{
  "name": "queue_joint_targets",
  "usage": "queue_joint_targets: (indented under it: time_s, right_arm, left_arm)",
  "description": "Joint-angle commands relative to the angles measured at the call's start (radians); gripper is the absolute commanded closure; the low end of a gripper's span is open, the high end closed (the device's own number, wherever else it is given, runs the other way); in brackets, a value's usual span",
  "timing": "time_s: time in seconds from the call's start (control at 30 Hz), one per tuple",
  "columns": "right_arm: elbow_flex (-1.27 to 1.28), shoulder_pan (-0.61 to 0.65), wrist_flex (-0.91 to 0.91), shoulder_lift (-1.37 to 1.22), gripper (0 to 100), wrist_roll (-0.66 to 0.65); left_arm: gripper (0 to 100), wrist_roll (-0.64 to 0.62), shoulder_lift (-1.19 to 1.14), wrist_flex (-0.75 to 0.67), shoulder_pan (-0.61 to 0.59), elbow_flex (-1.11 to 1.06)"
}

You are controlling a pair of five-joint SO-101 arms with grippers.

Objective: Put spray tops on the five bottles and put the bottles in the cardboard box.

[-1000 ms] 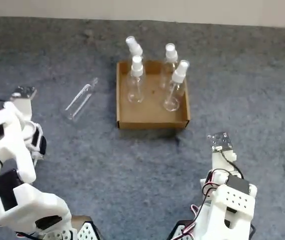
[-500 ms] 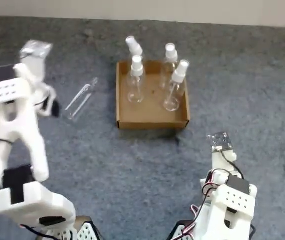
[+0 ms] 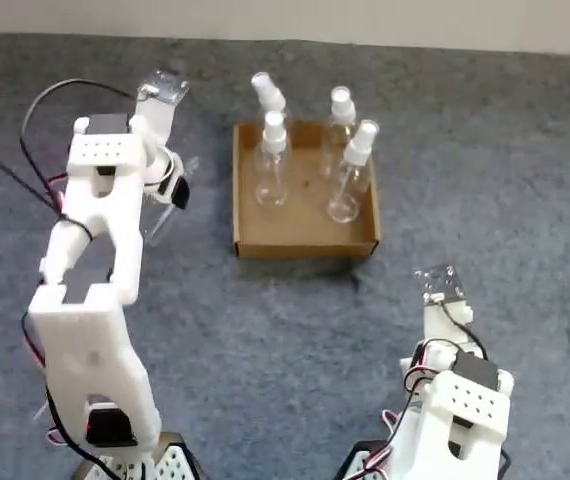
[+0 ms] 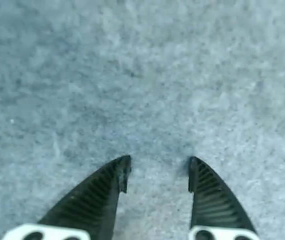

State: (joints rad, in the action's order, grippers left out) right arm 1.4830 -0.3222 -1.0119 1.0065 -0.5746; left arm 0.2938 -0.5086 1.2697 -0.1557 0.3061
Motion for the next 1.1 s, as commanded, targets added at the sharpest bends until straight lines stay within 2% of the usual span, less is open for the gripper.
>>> queue_joint_targets:
  time_s: [0.0,0.13,0.23,0.4,0.6,0.67,0.77,0.9,1.07]
  right_arm:
    - [0.035,0.021,0.016,-0.001,85.7,-0.009]
    - [0.035,0.022,0.018,-0.001,85.7,-0.009]
    - [0.035,0.021,0.018,-0.001,85.7,-0.009]
    - [0.035,0.019,0.016,-0.001,85.7,-0.009]
    - [0.025,0.018,0.01,-0.001,85.7,-0.011]
    - [0.025,-0.004,0.01,-0.001,85.7,-0.014]
    - [0.024,-0.113,0.01,-0.001,85.7,-0.028]
    - [-0.038,-0.236,0.013,-0.008,85.7,-0.169]
    - [-0.143,-0.386,0.018,-0.01,85.7,-0.242]
  left_arm:
    - [78,-0.008,-0.117,-0.015,-0.016,0.168]
    - [78,-0.008,-0.2,-0.014,-0.012,0.191]
    - [85,-0.008,-0.223,0.029,-0.005,0.193]
    - [96,-0.014,-0.185,0.216,-0.004,0.208]
    - [98,-0.015,0.047,0.411,-0.004,0.199]
    - [98,-0.017,0.143,0.44,0.016,0.145]
    - [98,-0.017,0.314,0.437,0.065,-0.027]
    - [98,-0.015,0.581,0.367,0.154,-0.308]
    - [98,-0.015,0.831,0.328,0.354,-0.515]
